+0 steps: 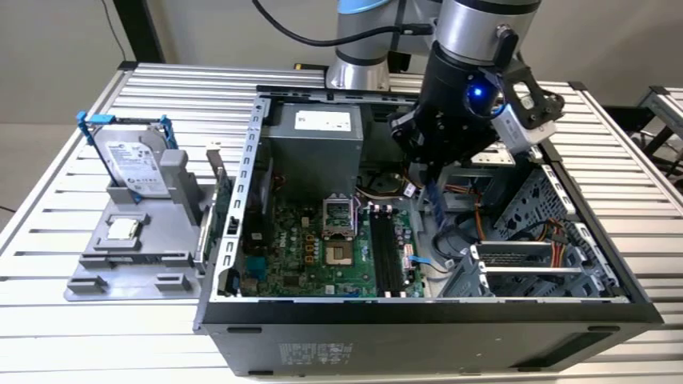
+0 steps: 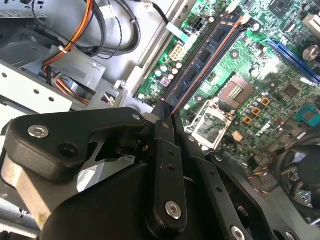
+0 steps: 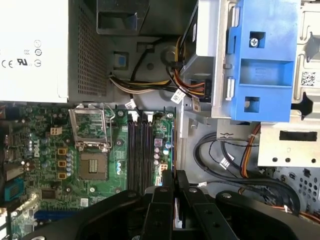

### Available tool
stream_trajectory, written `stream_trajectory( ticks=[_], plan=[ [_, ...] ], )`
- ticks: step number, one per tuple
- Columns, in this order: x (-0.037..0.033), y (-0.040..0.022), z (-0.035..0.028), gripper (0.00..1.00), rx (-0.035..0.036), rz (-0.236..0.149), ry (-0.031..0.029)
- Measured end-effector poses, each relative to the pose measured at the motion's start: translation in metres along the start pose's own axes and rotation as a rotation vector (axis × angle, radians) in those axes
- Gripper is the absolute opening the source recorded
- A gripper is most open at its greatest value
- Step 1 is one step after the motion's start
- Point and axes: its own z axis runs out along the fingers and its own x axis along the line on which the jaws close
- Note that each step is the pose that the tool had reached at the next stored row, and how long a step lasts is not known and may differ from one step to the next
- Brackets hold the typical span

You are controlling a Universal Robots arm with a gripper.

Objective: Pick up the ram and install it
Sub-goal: 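Insert the ram into the slot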

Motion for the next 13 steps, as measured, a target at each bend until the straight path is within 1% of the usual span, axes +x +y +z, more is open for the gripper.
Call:
stream_trajectory(
  ticks=[4, 11, 13],
  plan=[
    [0.0001, 0.0021, 0.0055, 0.00, 0.0027, 0.010, 0.0001],
    [0.0004, 0.0034, 0.0163, 0.00, 0.0046, 0.025, 0.0002],
    [0.0005, 0.0036, 0.0197, 0.00, 0.0063, 0.025, 0.0002]
  ],
)
